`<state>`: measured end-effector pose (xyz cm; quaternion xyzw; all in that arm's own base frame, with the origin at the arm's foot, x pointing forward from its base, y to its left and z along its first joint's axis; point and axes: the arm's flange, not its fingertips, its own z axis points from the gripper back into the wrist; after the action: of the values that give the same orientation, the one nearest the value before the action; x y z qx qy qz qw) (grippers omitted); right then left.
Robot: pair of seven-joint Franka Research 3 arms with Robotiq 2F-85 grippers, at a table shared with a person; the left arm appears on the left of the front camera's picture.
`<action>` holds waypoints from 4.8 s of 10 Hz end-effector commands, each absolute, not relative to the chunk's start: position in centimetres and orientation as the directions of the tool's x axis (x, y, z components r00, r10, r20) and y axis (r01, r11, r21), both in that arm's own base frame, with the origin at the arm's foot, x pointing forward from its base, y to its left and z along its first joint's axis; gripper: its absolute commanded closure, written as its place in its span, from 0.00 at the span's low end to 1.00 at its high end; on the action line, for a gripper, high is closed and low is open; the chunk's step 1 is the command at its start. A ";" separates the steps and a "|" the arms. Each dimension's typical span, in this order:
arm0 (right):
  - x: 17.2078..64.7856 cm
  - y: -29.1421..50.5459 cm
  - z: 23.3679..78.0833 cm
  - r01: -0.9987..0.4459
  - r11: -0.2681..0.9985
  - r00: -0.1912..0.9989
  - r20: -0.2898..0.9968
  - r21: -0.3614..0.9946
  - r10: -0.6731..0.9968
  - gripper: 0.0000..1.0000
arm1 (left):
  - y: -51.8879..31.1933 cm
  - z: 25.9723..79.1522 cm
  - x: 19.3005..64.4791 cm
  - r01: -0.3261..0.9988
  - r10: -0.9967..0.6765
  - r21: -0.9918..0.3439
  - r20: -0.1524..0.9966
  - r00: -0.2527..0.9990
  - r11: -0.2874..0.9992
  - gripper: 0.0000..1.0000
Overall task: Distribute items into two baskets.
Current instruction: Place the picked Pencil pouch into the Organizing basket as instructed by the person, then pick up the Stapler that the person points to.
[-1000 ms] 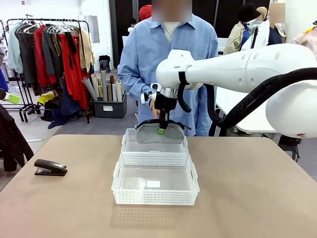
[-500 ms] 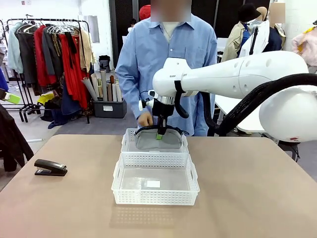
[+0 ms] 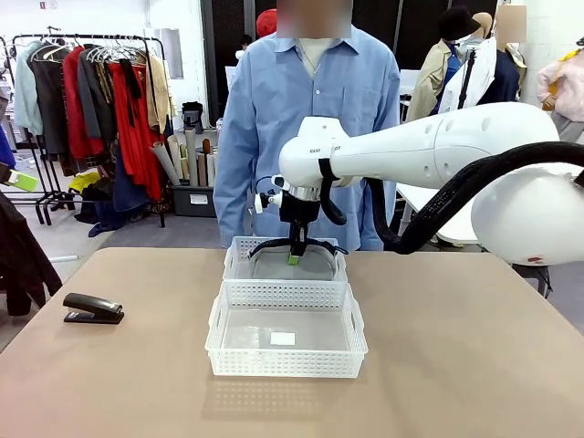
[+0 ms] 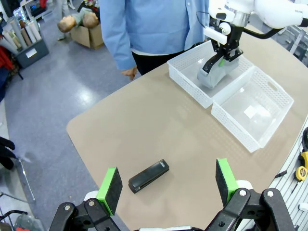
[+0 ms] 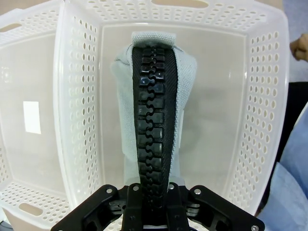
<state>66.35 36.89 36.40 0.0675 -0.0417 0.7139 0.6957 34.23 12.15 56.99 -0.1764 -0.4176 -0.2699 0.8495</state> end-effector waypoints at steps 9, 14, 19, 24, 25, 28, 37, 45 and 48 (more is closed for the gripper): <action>66.4 36.9 36.2 -0.995 -0.086 -0.077 0.167 0.050 0.983 0.34 | 12.2 57.1 34.3 0.619 -0.309 -0.074 0.816 0.488 0.782 0.00; 64.2 35.9 41.7 -0.993 -0.106 -0.096 0.175 0.051 0.980 0.00 | 12.2 57.1 34.3 0.619 -0.309 -0.074 0.816 0.488 0.782 0.00; 60.7 34.2 44.7 -0.992 -0.085 -0.064 0.217 0.092 0.974 0.00 | 12.2 57.1 34.3 0.619 -0.309 -0.074 0.816 0.488 0.782 0.00; 61.9 34.9 44.9 -0.993 -0.070 -0.050 0.194 0.095 0.980 0.00 | 12.2 57.1 34.3 0.619 -0.309 -0.074 0.816 0.488 0.782 0.00; 61.9 34.9 44.9 -0.993 -0.070 -0.050 0.194 0.095 0.980 0.00 | 12.2 57.1 34.3 0.619 -0.309 -0.074 0.816 0.488 0.782 0.00; 61.9 34.9 44.9 -0.993 -0.070 -0.050 0.194 0.095 0.980 0.00 | 12.2 57.1 34.3 0.619 -0.309 -0.074 0.816 0.488 0.782 0.00; 61.5 34.7 44.5 -0.992 -0.063 -0.040 0.199 0.111 0.979 0.00 | 12.2 57.1 34.3 0.619 -0.309 -0.074 0.816 0.488 0.782 0.00; 54.2 19.1 56.0 -0.779 0.614 0.624 0.243 0.124 0.743 0.00 | 12.2 57.1 34.3 0.619 -0.309 -0.074 0.816 0.488 0.782 0.00; 50.3 9.6 59.2 -0.690 0.700 0.709 0.365 0.185 0.603 0.00 | 12.2 57.1 34.3 0.619 -0.309 -0.074 0.816 0.488 0.782 0.00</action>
<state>52.20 11.28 60.07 0.1346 -0.1105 0.3643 0.9149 34.23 12.12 57.03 -0.1758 -0.4175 -0.2704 0.8495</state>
